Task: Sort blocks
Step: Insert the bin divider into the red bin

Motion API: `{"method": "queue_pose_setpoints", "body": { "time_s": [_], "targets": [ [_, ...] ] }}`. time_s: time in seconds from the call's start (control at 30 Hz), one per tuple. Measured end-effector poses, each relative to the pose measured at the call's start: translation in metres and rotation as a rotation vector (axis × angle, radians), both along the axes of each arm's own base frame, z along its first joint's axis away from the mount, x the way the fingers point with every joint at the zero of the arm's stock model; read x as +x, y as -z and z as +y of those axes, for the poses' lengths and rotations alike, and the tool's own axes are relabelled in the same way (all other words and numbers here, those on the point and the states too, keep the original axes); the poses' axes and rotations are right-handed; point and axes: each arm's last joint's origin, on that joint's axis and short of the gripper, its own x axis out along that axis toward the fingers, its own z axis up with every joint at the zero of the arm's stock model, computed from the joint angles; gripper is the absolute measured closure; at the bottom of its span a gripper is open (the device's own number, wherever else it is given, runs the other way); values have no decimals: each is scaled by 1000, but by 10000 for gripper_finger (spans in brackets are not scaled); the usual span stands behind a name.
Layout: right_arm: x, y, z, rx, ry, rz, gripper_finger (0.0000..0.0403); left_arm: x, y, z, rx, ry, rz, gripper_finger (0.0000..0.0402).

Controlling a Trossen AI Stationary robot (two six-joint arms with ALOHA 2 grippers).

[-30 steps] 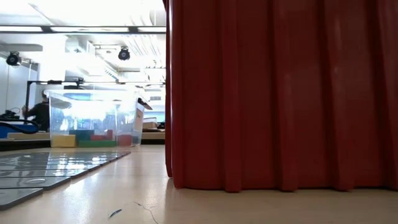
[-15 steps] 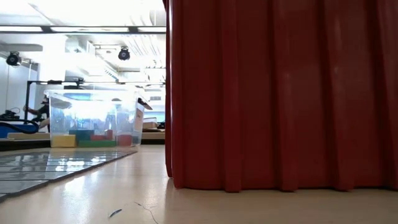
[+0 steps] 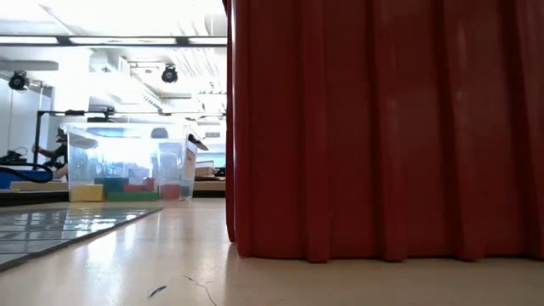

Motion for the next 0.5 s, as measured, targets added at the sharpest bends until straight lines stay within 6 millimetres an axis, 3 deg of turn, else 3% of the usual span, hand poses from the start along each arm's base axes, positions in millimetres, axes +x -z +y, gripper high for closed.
{"method": "queue_pose_setpoints", "body": {
  "time_s": [0.13,0.5],
  "targets": [
    [0,0,0,-12,-6,5,403,3,0,-6,-63,-5,-9,397],
    [0,0,0,-15,-7,7,403,-3,-3,-7,-84,-62,9,401]
  ]
}}
